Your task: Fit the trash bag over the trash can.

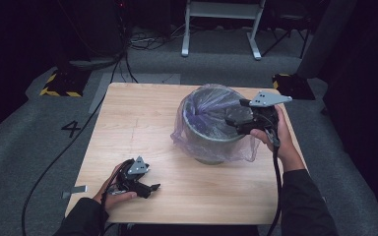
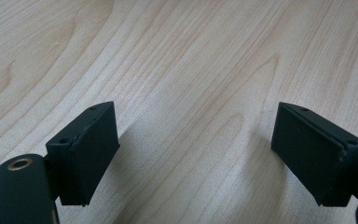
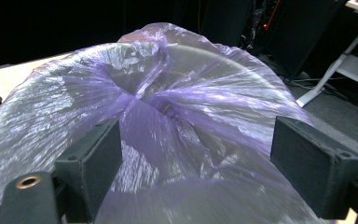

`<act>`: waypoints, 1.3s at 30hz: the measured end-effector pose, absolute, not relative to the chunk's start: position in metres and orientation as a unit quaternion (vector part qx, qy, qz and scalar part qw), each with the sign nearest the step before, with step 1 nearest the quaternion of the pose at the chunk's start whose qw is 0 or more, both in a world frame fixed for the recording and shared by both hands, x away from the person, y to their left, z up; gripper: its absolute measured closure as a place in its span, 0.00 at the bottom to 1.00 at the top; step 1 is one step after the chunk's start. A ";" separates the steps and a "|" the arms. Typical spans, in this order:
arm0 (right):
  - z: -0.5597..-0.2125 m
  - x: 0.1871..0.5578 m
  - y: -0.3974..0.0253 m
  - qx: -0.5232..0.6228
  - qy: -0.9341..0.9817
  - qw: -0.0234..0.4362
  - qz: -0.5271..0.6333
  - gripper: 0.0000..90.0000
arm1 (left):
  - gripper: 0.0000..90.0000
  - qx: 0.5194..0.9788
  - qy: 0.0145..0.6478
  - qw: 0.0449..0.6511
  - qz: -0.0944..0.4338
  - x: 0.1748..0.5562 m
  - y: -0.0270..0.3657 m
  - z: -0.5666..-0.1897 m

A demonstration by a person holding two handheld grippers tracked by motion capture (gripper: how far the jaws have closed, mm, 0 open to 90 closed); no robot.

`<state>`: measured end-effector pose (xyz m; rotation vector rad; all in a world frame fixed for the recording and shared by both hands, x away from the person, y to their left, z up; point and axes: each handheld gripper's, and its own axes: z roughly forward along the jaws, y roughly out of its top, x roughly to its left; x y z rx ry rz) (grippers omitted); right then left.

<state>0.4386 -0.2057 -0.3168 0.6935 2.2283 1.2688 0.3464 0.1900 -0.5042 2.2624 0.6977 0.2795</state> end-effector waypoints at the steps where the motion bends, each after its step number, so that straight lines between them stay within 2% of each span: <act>1: -0.317 0.439 -0.206 0.253 0.814 0.240 0.464 0.19 | 0.16 0.882 0.272 0.370 0.109 0.346 0.190 -0.504; 15: -0.319 0.459 -0.178 0.249 0.842 0.221 0.425 0.19 | 0.16 0.882 0.272 0.370 0.109 0.346 0.190 -0.504; 39: -0.329 0.469 -0.164 0.245 0.898 0.184 0.315 0.20 | 0.16 0.882 0.272 0.370 0.109 0.346 0.190 -0.504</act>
